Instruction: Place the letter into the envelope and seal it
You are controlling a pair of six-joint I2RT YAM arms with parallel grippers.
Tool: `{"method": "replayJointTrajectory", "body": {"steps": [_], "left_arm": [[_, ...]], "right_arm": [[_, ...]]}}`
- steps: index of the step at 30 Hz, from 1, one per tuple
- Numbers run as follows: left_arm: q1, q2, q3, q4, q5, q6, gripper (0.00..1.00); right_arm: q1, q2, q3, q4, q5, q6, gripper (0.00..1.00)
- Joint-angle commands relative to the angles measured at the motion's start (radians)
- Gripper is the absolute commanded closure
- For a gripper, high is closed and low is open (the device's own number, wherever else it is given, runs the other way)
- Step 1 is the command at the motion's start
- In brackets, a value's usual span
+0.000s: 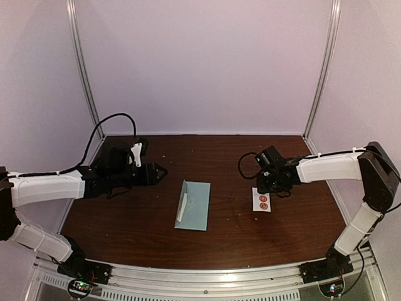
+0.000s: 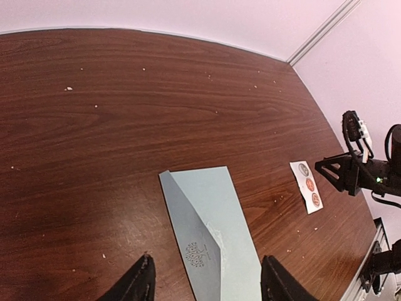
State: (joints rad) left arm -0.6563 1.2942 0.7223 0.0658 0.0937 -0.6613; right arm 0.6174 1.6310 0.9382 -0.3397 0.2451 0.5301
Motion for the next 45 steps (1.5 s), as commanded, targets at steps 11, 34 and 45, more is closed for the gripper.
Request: {"method": "replayJointTrajectory", "body": {"steps": [11,34,45], "left_arm": [[-0.003,-0.043,-0.027,0.006,-0.039,0.004,0.41],[-0.003,-0.034,-0.029,0.011,-0.038,-0.007,0.41],[-0.003,-0.035,-0.029,0.005,-0.042,-0.010,0.41]], "right_arm": [[0.003,0.163,0.115,-0.021,0.031,-0.013,0.71],[0.009,0.199,0.116,-0.017,0.069,0.011,1.00],[0.011,0.095,0.067,-0.003,0.024,0.037,1.00]]}}
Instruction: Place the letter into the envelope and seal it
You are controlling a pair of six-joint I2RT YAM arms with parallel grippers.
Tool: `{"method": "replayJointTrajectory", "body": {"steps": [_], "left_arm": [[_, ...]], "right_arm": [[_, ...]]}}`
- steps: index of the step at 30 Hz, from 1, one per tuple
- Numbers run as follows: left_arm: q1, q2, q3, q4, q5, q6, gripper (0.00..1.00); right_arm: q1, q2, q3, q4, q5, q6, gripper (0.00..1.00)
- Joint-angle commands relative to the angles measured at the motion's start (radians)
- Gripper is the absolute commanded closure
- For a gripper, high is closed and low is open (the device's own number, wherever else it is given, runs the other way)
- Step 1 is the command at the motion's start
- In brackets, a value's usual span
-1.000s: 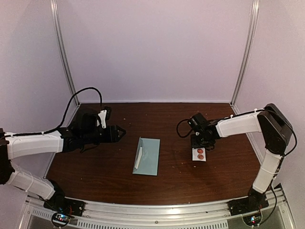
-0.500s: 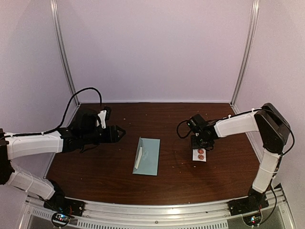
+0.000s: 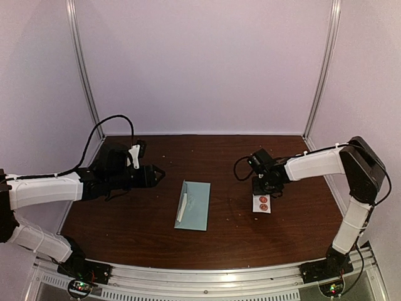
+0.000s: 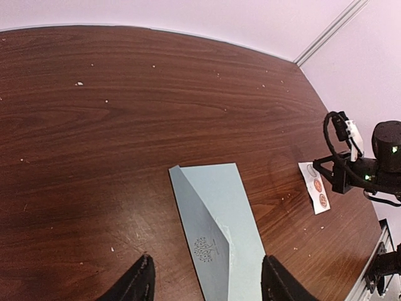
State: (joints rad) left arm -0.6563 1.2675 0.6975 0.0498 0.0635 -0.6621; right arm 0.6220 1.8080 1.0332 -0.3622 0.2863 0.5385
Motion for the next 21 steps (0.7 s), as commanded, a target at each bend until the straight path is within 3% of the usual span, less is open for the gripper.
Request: {"method": "replayJointTrajectory", "body": {"steps": [1,14,21], "left_arm": [[-0.003,-0.008,-0.004,0.022,-0.011,-0.009,0.41],[-0.003,-0.010,-0.008,0.023,0.000,-0.014,0.41],[-0.003,0.008,-0.015,0.076,0.081,-0.004,0.41]], "right_arm": [[0.006,-0.099,-0.036,0.027,-0.028,0.035,1.00],[0.005,-0.204,-0.081,0.059,-0.143,0.054,1.00],[0.004,-0.262,-0.112,0.115,-0.280,0.039,1.00]]}}
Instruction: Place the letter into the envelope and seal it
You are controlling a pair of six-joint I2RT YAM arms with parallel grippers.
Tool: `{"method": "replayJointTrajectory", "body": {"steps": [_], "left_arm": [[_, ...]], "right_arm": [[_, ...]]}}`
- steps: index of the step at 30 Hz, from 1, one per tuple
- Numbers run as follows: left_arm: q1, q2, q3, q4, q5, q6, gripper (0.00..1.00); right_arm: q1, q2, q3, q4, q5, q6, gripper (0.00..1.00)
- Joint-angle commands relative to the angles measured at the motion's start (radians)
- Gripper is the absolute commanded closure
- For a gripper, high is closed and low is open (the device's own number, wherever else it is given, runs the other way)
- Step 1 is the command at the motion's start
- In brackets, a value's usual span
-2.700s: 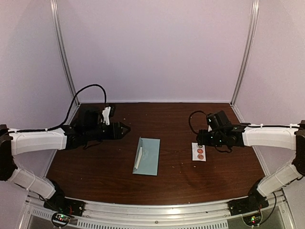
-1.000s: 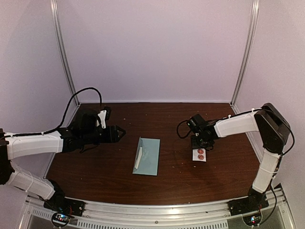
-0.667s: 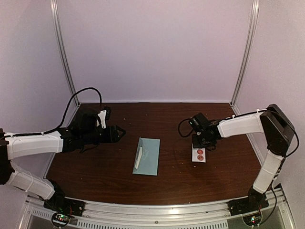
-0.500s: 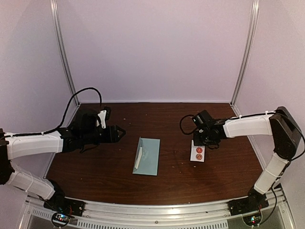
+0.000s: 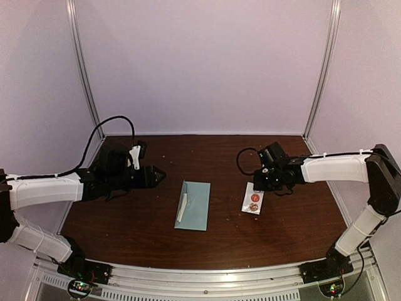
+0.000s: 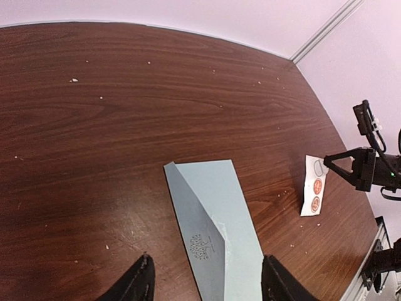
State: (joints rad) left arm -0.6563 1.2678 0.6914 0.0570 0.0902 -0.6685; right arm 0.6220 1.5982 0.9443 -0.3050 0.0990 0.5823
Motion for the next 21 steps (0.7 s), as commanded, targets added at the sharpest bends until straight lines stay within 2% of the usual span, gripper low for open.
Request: {"method": "replayJointTrajectory", "body": {"steps": [1,14,21], "left_arm": [[-0.003,0.015,-0.006,0.073,0.066,0.003,0.41],[-0.009,0.099,0.005,0.168,0.180,-0.018,0.41],[-0.083,0.254,0.071,0.320,0.272,-0.052,0.39]], "right_arm": [[0.003,-0.063,-0.033,0.071,-0.129,-0.006,1.00],[-0.011,-0.086,-0.102,0.204,-0.405,0.003,1.00],[-0.010,-0.094,-0.122,0.271,-0.521,-0.001,1.00]]}}
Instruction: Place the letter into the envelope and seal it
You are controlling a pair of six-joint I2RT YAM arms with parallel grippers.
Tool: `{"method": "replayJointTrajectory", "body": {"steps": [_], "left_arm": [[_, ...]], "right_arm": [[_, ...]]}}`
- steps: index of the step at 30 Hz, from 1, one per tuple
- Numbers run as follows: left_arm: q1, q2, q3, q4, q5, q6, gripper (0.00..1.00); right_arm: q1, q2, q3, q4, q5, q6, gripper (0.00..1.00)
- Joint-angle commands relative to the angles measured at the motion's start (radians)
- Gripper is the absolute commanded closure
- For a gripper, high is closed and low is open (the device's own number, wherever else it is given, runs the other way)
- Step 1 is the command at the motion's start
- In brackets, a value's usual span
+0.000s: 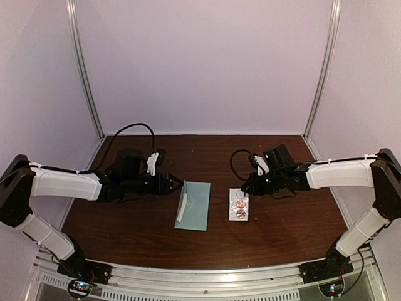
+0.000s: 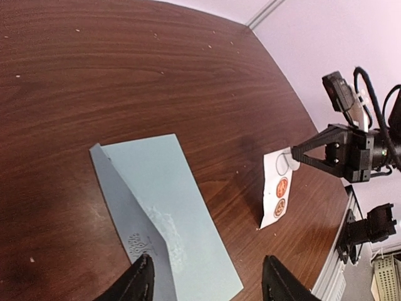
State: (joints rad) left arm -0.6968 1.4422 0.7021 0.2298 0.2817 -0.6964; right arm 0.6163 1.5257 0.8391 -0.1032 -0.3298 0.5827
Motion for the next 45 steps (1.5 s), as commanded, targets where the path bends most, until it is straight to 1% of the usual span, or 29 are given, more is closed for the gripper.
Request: {"method": "replayJointTrajectory", "body": {"steps": [1,6,12,19,26,27,37,44,45], "left_arm": [[-0.056,0.111,0.077,0.172,0.095,-0.028,0.38],[-0.125,0.275,0.210,0.224,0.152,-0.024,0.37],[-0.144,0.451,0.335,0.249,0.219,-0.011,0.39],[-0.147,0.556,0.403,0.271,0.261,-0.013,0.41],[-0.168,0.626,0.438,0.279,0.271,-0.024,0.48],[-0.169,0.636,0.445,0.279,0.273,-0.027,0.49],[-0.183,0.684,0.491,0.273,0.267,-0.047,0.73],[-0.187,0.697,0.490,0.295,0.273,-0.067,1.00],[-0.187,0.698,0.490,0.296,0.271,-0.068,1.00]], "right_arm": [[-0.004,-0.023,-0.019,0.074,-0.100,-0.005,1.00],[-0.004,-0.028,-0.030,0.086,-0.129,-0.015,1.00],[-0.006,-0.040,-0.043,0.101,-0.163,-0.021,1.00],[-0.005,-0.050,-0.054,0.101,-0.175,-0.024,1.00],[-0.006,-0.049,-0.055,0.101,-0.190,-0.023,1.00],[-0.005,-0.049,-0.055,0.123,-0.191,-0.020,1.00],[-0.005,-0.045,-0.058,0.138,-0.199,-0.015,1.00],[-0.004,-0.051,-0.064,0.132,-0.189,-0.018,1.00],[-0.005,-0.054,-0.065,0.132,-0.183,-0.016,1.00]]}}
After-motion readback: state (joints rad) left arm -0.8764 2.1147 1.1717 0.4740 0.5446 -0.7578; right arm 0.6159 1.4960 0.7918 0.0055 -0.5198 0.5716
